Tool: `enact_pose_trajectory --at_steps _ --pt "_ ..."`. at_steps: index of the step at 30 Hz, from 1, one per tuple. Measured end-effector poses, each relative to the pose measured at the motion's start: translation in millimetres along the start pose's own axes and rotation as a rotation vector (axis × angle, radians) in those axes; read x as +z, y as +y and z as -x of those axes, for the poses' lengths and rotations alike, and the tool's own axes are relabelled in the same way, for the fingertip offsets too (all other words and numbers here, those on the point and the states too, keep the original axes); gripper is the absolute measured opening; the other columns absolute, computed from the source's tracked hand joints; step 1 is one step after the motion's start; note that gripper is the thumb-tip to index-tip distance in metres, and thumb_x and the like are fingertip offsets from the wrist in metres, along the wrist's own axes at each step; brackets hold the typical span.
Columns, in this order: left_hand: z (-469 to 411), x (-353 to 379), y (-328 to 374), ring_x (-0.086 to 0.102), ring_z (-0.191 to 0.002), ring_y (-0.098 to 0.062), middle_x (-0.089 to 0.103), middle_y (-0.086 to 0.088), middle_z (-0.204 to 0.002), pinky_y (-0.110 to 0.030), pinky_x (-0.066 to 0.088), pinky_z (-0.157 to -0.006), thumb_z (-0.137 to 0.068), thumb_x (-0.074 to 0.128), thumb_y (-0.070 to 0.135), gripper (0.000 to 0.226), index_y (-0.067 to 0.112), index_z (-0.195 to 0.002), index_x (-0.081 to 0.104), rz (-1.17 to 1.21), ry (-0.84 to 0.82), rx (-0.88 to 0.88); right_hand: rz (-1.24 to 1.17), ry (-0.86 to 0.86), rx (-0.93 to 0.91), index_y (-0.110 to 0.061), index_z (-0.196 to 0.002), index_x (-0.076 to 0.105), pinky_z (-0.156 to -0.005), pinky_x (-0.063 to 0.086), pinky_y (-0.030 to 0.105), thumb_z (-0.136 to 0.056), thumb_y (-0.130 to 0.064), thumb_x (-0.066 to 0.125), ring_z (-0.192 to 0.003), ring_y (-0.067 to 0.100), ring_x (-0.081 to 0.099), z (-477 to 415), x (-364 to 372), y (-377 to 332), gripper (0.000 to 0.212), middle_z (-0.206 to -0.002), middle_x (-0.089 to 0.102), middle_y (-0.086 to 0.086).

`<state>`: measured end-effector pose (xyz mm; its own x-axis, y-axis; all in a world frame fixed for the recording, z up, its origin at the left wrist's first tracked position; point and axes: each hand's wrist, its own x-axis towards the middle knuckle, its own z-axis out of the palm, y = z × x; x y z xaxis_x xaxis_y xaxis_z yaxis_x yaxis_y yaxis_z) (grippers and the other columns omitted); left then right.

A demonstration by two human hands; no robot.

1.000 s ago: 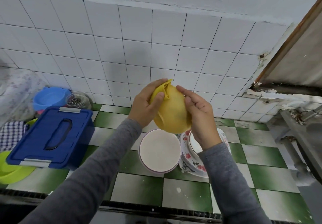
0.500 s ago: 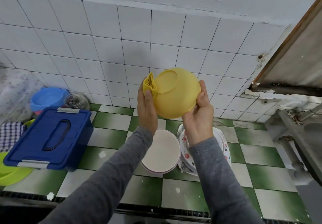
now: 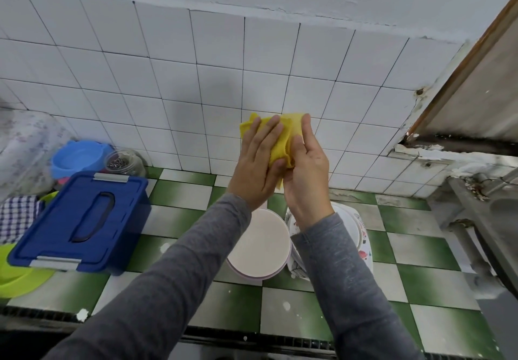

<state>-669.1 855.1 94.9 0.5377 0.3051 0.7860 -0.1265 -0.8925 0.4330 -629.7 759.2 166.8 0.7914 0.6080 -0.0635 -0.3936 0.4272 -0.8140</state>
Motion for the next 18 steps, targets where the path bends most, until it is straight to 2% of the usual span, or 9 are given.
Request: enact_pose_trajectory --at_steps 4,8,13,18 --pt "-9.7 -11.1 -3.2 0.032 -0.145 -0.036 0.043 -0.016 -0.151 -0.049 0.026 -0.12 -0.106 0.031 0.041 0.056 0.0 -0.143 0.043 0.034 -0.07 -0.025 0.213 -0.059 0.013 -0.023 -0.148 0.046 -0.105 0.05 0.034 -0.107 -0.007 0.04 -0.126 0.019 0.058 -1.7 -6.6 -1.4 0.045 -0.142 0.057 0.005" --pt "-6.1 -13.4 0.2 0.038 -0.141 -0.034 0.045 -0.015 -0.149 -0.056 0.032 -0.114 -0.106 0.03 0.04 0.055 0.002 -0.142 0.046 0.128 0.006 -0.13 0.387 -0.096 -0.036 -0.023 -0.145 0.051 -0.107 0.047 0.032 -0.106 -0.009 0.043 -0.127 0.016 0.056 4.5 -9.1 -1.5 0.042 -0.139 0.059 0.0" --pt "6.9 -12.3 -2.0 0.03 -0.144 -0.041 0.043 -0.02 -0.149 -0.058 0.028 -0.117 -0.107 0.033 0.033 0.051 -0.002 -0.142 0.043 -0.01 -0.007 0.047 0.336 -0.098 -0.003 -0.022 -0.144 0.052 -0.111 0.045 0.04 -0.106 -0.01 0.043 -0.128 0.019 0.056 2.1 -11.6 4.6 0.04 -0.14 0.059 0.002" --pt "-0.7 -25.6 -9.8 0.038 -0.141 -0.035 0.045 -0.017 -0.148 -0.052 0.032 -0.116 -0.105 0.036 0.039 0.056 -0.002 -0.142 0.046 0.011 -0.067 0.006 0.462 -0.121 -0.062 -0.018 -0.14 0.056 -0.106 0.048 0.033 -0.106 -0.008 0.043 -0.127 0.017 0.058 -1.2 -14.6 -2.1 0.038 -0.136 0.062 0.004"
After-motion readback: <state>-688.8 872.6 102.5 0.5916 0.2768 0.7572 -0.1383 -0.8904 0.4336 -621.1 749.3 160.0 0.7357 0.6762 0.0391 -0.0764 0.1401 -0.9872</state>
